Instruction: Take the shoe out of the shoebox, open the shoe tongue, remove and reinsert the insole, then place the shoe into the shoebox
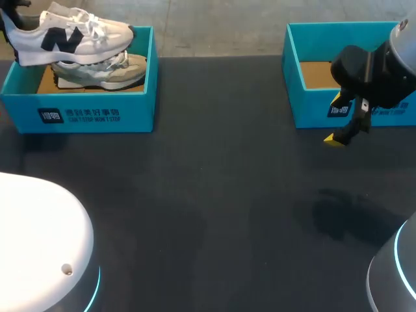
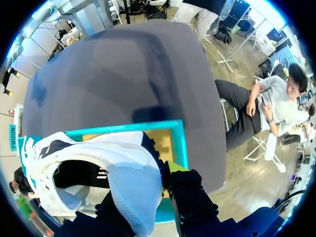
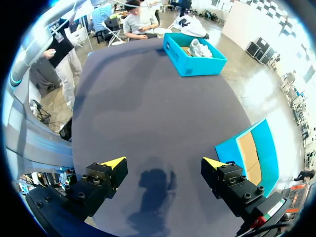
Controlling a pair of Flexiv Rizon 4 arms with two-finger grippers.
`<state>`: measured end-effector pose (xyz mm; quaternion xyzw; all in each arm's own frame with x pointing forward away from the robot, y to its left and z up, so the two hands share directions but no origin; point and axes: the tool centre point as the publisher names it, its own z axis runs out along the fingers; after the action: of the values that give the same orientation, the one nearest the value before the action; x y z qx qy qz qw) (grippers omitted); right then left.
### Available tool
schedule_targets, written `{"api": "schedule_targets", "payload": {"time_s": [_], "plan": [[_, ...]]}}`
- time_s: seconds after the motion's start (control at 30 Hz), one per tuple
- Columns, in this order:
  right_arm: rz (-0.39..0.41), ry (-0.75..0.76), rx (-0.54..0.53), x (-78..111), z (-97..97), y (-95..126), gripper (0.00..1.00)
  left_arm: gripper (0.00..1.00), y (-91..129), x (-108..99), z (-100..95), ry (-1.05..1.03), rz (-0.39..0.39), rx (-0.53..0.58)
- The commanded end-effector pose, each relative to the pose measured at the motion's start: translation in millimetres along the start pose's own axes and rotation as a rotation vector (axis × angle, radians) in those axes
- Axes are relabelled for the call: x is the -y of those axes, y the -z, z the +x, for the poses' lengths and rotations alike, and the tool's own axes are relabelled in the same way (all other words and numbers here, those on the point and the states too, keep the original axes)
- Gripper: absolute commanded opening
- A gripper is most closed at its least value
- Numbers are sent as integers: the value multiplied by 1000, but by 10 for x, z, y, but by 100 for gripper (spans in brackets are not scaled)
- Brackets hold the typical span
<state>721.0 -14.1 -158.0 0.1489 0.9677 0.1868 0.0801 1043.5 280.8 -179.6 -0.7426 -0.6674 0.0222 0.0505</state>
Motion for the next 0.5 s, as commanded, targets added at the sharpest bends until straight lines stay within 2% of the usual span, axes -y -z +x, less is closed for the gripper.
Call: {"api": "schedule_targets", "payload": {"time_s": [0.03, 0.23, 0.5], "plan": [[3, -1, -1, -10, -11, -16, 100, 0, 64, 261, -192, 13, -34, -24], [3, -1, -1, -10, -11, -16, 100, 0, 91, 497, -444, 27, -37, -28], [3, -1, -1, -10, -11, -16, 100, 0, 66, 804, -892, 42, -25, -33]]}}
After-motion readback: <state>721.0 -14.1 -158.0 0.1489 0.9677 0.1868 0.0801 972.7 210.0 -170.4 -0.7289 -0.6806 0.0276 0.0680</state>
